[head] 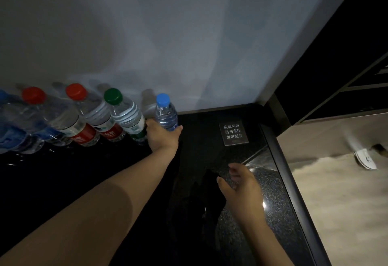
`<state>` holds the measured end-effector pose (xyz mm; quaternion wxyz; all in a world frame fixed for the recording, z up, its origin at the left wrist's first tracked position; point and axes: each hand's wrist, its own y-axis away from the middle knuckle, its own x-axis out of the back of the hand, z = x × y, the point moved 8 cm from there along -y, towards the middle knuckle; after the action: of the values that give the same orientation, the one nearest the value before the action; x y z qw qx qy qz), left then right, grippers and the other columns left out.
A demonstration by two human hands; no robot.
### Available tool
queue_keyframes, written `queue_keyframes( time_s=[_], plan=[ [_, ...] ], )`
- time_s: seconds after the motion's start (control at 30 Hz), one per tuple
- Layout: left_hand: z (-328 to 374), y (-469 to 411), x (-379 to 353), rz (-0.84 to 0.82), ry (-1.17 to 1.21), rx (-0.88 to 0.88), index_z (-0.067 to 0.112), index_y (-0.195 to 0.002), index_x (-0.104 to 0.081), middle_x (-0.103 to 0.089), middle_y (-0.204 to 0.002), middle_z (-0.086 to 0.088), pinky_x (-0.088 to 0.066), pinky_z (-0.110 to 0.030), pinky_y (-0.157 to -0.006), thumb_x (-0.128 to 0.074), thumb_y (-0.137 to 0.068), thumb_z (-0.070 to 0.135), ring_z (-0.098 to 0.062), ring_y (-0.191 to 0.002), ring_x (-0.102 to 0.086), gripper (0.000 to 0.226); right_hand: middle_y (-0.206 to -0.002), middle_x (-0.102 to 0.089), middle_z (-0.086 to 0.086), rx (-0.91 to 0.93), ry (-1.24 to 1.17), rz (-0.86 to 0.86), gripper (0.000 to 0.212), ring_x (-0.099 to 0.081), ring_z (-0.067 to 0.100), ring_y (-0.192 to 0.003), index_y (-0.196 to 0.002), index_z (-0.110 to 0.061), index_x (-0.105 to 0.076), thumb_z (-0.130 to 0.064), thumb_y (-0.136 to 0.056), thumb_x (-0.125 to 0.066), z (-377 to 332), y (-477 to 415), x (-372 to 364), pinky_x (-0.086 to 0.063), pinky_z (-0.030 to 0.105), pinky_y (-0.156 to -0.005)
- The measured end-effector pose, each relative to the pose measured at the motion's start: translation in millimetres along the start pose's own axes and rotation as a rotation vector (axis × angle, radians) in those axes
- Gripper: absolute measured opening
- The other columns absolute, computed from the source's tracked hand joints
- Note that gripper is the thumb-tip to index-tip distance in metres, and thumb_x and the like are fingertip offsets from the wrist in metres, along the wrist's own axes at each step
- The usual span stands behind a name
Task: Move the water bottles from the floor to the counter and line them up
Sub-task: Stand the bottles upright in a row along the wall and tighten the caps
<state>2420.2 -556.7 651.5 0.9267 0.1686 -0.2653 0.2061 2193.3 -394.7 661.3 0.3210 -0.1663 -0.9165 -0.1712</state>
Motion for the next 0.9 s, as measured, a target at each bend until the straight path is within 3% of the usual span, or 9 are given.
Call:
queue_keyframes(
  time_s=[0.1,0.2,0.47,0.77,0.9],
  plan=[
    [-2,14,11,-0.034,0.007,-0.038,0.017,-0.097,-0.044,-0.054,-0.091,0.004,-0.039,-0.026,-0.073,-0.084,-0.070,0.025,-0.016,-0.087,-0.056,0.049,-0.114,-0.060,-0.008,0.004,-0.008,-0.009,0.048,-0.056,0.005,-0.099,-0.126,-0.025,-0.056,-0.034,-0.082,-0.073,-6,1,-1,-0.052,0.026,-0.079],
    [-13,33,26,-0.090,-0.002,-0.065,0.024,-0.094,-0.041,-0.044,-0.080,0.016,-0.037,-0.024,-0.073,-0.083,-0.072,0.028,-0.007,-0.083,-0.049,0.048,-0.115,-0.060,-0.009,0.025,-0.005,-0.029,0.049,-0.056,0.003,-0.099,-0.127,-0.025,-0.055,-0.034,-0.083,-0.073,-18,4,-4,-0.048,0.019,-0.074],
    [-52,61,106,-0.216,-0.120,-0.072,0.022,-0.124,-0.050,-0.055,-0.126,0.005,-0.049,-0.030,-0.095,-0.080,-0.074,0.036,-0.013,-0.116,-0.054,0.060,-0.120,-0.057,-0.009,0.144,0.027,-0.115,0.051,-0.055,0.003,-0.105,-0.130,-0.026,-0.052,-0.033,-0.083,-0.072,-76,31,-24,-0.053,0.026,-0.084],
    [-117,74,263,-0.262,-0.189,-0.053,0.028,-0.121,-0.052,-0.057,-0.121,0.011,-0.046,-0.021,-0.089,-0.077,-0.077,0.039,-0.005,-0.106,-0.053,0.052,-0.121,-0.059,-0.007,0.316,0.141,-0.220,0.050,-0.057,0.006,-0.105,-0.127,-0.027,-0.053,-0.034,-0.082,-0.073,-174,114,-100,-0.053,0.026,-0.085],
    [-144,75,363,-0.188,-0.178,-0.070,0.031,-0.117,-0.053,-0.056,-0.113,0.015,-0.043,-0.017,-0.087,-0.077,-0.077,0.038,-0.001,-0.101,-0.051,0.047,-0.114,-0.056,-0.014,0.443,0.186,-0.300,0.048,-0.052,-0.002,-0.094,-0.124,-0.034,-0.052,-0.039,-0.081,-0.072,-230,174,-156,-0.045,0.014,-0.074]
  ],
)
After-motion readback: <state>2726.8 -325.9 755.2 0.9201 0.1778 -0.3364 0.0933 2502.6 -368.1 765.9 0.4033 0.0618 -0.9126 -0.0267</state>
